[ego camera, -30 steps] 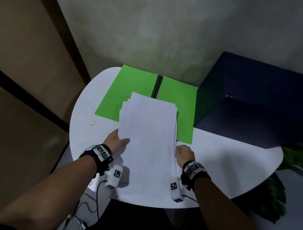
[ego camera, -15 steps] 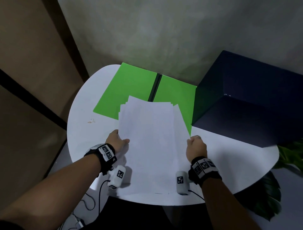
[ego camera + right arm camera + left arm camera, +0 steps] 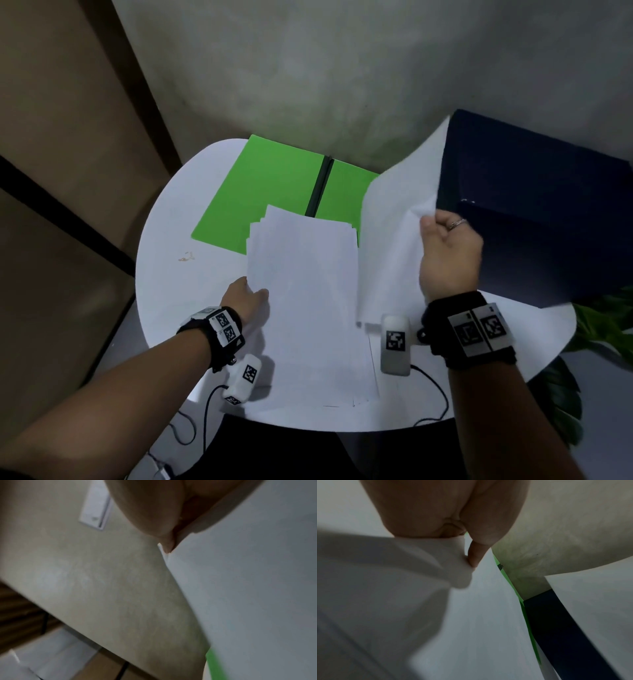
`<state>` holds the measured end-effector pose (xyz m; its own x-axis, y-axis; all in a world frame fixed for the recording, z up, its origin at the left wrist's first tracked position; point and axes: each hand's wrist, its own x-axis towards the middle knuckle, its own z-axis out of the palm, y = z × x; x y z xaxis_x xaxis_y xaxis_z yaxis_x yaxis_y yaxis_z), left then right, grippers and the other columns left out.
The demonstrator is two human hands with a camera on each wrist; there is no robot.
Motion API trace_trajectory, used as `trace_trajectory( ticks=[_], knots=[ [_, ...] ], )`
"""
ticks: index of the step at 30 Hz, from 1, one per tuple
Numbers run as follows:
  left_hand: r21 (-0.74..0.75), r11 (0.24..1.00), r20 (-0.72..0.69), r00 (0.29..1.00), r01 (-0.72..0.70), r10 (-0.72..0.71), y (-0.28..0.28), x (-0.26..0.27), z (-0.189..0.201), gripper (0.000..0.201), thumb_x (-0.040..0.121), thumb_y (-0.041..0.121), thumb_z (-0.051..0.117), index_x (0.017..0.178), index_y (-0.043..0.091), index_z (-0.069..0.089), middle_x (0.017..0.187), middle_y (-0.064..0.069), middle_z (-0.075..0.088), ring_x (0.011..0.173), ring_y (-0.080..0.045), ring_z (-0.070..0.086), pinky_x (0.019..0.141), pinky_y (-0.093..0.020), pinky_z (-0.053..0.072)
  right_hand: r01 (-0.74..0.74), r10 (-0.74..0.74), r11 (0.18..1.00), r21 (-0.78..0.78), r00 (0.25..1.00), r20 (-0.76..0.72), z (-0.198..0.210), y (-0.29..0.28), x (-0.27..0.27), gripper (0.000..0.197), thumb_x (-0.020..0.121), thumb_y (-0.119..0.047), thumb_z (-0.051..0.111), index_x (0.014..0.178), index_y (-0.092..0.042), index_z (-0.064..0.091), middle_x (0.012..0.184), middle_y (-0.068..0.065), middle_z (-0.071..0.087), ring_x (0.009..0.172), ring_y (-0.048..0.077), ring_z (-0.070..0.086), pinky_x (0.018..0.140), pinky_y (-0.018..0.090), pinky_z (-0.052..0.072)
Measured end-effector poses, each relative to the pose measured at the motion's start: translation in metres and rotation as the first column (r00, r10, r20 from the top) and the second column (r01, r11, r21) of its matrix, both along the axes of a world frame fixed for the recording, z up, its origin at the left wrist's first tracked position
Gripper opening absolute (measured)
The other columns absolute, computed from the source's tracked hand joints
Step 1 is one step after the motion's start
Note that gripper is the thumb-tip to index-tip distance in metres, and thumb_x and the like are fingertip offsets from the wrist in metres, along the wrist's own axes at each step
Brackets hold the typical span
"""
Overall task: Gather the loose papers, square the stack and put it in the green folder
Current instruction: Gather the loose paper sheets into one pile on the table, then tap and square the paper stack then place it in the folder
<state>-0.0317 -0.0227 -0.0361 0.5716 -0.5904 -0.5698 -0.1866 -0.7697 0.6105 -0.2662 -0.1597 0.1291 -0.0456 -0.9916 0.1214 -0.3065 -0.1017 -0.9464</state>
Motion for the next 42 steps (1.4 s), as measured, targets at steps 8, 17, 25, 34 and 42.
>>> trace_trajectory(
  ticks=[8, 17, 25, 34, 42],
  knots=[
    [-0.116, 0.971, -0.309, 0.936, -0.210, 0.166, -0.001, 0.027, -0.030, 0.051, 0.086, 0.053, 0.044, 0.101, 0.009, 0.065, 0.109, -0.023, 0.067, 0.104, -0.040, 0.062, 0.097, -0.049, 0.048, 0.052, 0.048, 0.903, 0.426, 0.974, -0.220, -0.133, 0.022, -0.006, 0.018, 0.093, -0.013, 0.060, 0.099, 0.004, 0.063, 0.074, 0.007, 0.056, 0.070, 0.024, 0.054, 0.071, 0.029, 0.039],
    [-0.030, 0.993, -0.226, 0.969, -0.112, 0.103, -0.023, 0.010, -0.005, 0.067, 0.101, 0.049, 0.032, 0.149, 0.001, 0.025, 0.152, -0.018, 0.038, 0.138, -0.035, 0.039, 0.112, -0.040, 0.029, 0.200, 0.245, 0.846, 0.494, 0.678, -0.693, -0.181, 0.032, 0.014, 0.051, 0.095, -0.037, 0.050, 0.138, -0.009, 0.046, 0.136, 0.012, 0.049, 0.124, 0.035, 0.045, 0.099, 0.043, 0.041],
    [-0.136, 0.991, 0.034, 0.999, 0.000, 0.005, -0.030, 0.006, -0.008, 0.049, 0.089, 0.015, 0.065, 0.132, 0.009, 0.041, 0.113, -0.017, 0.060, 0.104, -0.034, 0.058, 0.086, -0.035, 0.042, 0.087, 0.362, 0.814, 0.574, 0.697, -0.619, -0.193, 0.039, 0.019, 0.069, 0.091, -0.041, 0.057, 0.149, -0.013, 0.031, 0.148, 0.007, 0.035, 0.132, 0.033, 0.032, 0.107, 0.050, 0.036],
    [-0.657, 0.734, -0.430, 0.884, -0.169, -0.182, -0.028, 0.034, 0.095, 0.049, 0.077, -0.002, 0.070, 0.124, 0.004, 0.058, 0.119, -0.011, 0.070, 0.111, -0.028, 0.066, 0.099, -0.043, 0.051, -0.232, 0.190, 0.902, 0.365, 0.971, 0.147, -0.086, 0.001, -0.001, 0.059, 0.065, -0.030, 0.089, 0.116, -0.013, 0.065, 0.112, 0.004, 0.073, 0.105, 0.020, 0.069, 0.099, 0.046, 0.051],
    [-0.839, 0.544, -0.144, 0.965, -0.003, -0.217, -0.023, 0.018, 0.154, 0.051, 0.091, -0.003, 0.059, 0.137, 0.002, 0.038, 0.128, -0.006, 0.063, 0.116, -0.011, 0.063, 0.094, -0.025, 0.051, -0.247, 0.222, 0.964, 0.101, 0.952, 0.211, -0.020, 0.027, 0.005, 0.023, 0.074, -0.007, 0.082, 0.092, -0.017, 0.070, 0.085, -0.016, 0.075, 0.086, 0.002, 0.071, 0.078, 0.017, 0.054]
  ],
)
